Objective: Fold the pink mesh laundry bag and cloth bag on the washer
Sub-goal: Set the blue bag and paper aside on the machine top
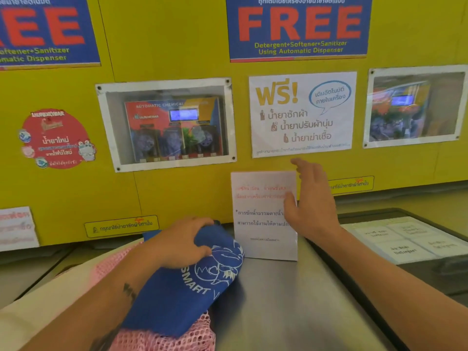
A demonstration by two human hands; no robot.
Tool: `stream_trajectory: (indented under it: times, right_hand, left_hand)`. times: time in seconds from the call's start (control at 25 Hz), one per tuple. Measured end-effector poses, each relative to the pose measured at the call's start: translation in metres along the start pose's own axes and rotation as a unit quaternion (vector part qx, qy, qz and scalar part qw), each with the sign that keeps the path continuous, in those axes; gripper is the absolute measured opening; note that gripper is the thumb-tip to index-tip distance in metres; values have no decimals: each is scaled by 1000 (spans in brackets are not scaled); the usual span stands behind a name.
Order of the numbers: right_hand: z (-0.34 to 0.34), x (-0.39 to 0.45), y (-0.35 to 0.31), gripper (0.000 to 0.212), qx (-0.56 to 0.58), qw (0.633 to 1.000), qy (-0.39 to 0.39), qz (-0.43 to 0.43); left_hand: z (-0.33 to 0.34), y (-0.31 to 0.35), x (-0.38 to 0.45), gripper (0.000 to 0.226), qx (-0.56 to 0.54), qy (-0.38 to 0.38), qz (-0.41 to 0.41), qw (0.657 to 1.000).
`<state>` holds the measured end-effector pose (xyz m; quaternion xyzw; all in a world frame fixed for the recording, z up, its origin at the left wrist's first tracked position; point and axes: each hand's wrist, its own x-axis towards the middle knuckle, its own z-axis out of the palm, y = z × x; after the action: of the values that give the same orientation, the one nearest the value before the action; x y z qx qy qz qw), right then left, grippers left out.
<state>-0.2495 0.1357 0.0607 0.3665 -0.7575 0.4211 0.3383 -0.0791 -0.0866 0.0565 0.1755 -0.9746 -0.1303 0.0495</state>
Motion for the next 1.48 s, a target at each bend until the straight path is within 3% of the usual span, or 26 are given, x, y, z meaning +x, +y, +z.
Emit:
stream_trajectory:
  times: [0.04, 0.08, 0.16, 0.24, 0.36, 0.44, 0.56, 0.6, 0.76, 0.88, 0.96, 1.0, 1.08, 1.16, 1.24, 1.32, 1.36, 1.4, 1.48]
  right_hand:
    - [-2, -1, -15, 61, 13, 999, -15, -51]
    - [-2, -3, -31, 58, 36, 993, -80, -78]
    - [13, -11, -55, 62, 59, 953, -289, -73]
    - [38, -27, -66, 86, 29, 891, -450, -46]
    - [72, -49, -74, 118, -18, 842, -539, 2]
    - [82, -53, -80, 113, 28, 845, -532, 48]
    - [79, -43, -80, 44, 61, 880, -471, -17]
    - [69, -36, -76, 33, 31, 890, -452, -55]
    - [2, -18, -48, 19, -156, 864, -472, -85]
    - [-40, -27, -27, 32, -341, 781, -519, -67]
    - [-53, -37, -22, 54, -355, 748, -561, -3]
    - [-57, -40, -23, 62, -339, 759, -555, 8]
    - [-57, -43, -31, 74, -267, 823, -502, -12]
    - [-45, -52, -44, 78, -200, 853, -480, -40]
    - [-27, -66, -52, 72, -211, 817, -534, -57]
    - [-19, -70, -61, 60, -259, 749, -610, -6]
    - [-17, -67, -67, 58, -280, 741, -610, -3]
    - [-15, -60, -73, 59, -291, 759, -581, -24]
    - [-9, -46, -92, 68, -257, 830, -490, -75]
  left_hand:
    - [-3, -6, -4, 79, 42, -22, -36, 998]
    - [-5, -11, -8, 84, 79, -49, -78, 993]
    - [-2, -13, -14, 80, 105, -84, -131, 982]
    - [7, -17, -15, 57, 72, -50, -135, 987]
    - [12, -19, -17, 25, -103, 45, -101, 989]
    - [6, -13, -24, 14, -230, 103, -47, 967]
    - [-4, -12, -34, 8, -253, 181, 15, 950]
    - [-6, -16, -37, 7, -247, 189, 21, 950]
    - [-10, -34, -49, 20, -196, 83, -10, 977]
    - [-4, -32, -59, 60, -52, -2, -60, 997]
    - [5, -28, -62, 73, 75, 40, -70, 994]
    - [8, -26, -64, 75, 112, 74, -73, 988]
    - [8, -24, -66, 78, 130, 99, -103, 981]
    - [10, -25, -66, 86, 133, 50, -148, 979]
    - [13, -27, -67, 93, 126, -6, -159, 979]
    - [18, -31, -71, 87, 75, -3, -131, 989]
    - [19, -34, -74, 79, 29, 20, -112, 993]
    - [18, -39, -76, 69, -26, 52, -92, 994]
    - [12, -47, -82, 44, -129, 117, -51, 983]
